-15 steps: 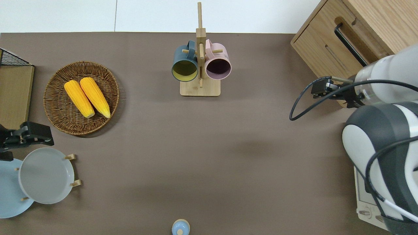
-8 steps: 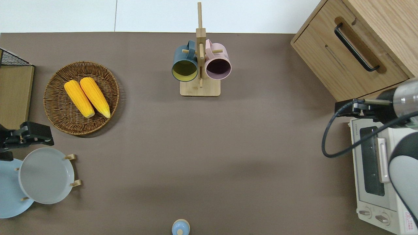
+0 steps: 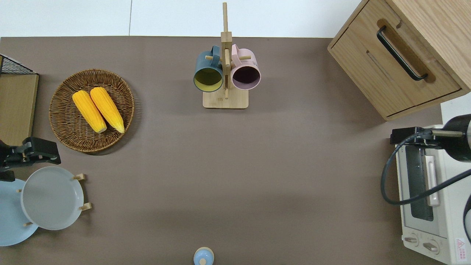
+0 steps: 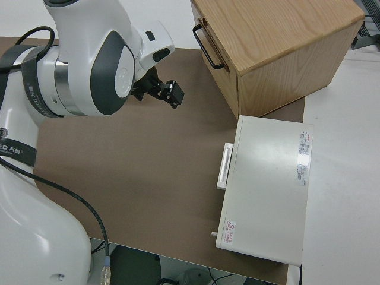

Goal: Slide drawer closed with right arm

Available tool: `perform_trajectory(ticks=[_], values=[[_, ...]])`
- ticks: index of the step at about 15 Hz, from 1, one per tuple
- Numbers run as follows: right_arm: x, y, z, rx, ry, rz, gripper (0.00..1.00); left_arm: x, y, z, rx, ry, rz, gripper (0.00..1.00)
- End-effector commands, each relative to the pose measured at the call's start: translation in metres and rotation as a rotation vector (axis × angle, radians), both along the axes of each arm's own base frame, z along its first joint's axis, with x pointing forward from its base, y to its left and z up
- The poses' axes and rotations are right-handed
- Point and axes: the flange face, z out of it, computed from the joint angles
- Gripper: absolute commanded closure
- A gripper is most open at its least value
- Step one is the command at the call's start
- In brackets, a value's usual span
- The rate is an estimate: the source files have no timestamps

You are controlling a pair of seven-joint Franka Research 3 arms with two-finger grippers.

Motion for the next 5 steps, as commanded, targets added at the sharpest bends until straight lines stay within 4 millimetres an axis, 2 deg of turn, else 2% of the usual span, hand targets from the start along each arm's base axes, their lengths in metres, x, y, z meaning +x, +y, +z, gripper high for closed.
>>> perform_trajectory(ticks=[1, 5], values=[[-0.0108, 0.0008, -0.0018, 0.013, 0.03, 0.026, 0.009, -0.0028, 0.0001, 0.0043, -0.005, -0.007, -0.009, 0.01], [-0.0136, 0.0017, 0.0, 0.008, 0.038, 0.029, 0.009, -0.0028, 0.0001, 0.0043, -0.005, -0.007, -0.009, 0.01]])
